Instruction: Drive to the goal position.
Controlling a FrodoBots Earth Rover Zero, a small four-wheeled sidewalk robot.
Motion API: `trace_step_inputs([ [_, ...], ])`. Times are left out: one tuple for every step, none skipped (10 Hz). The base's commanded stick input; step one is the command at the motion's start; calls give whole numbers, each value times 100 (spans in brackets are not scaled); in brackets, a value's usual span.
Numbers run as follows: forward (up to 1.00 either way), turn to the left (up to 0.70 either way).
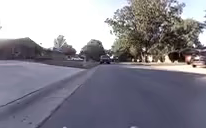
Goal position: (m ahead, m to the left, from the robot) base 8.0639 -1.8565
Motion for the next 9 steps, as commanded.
trace_step_inputs([
  [100, -39],
  [100, -37],
  [100, -14],
  [100, 0],
  [100, 0],
  [100, 0],
  [100, 0],
  [100, 0],
  [100, 0],
])
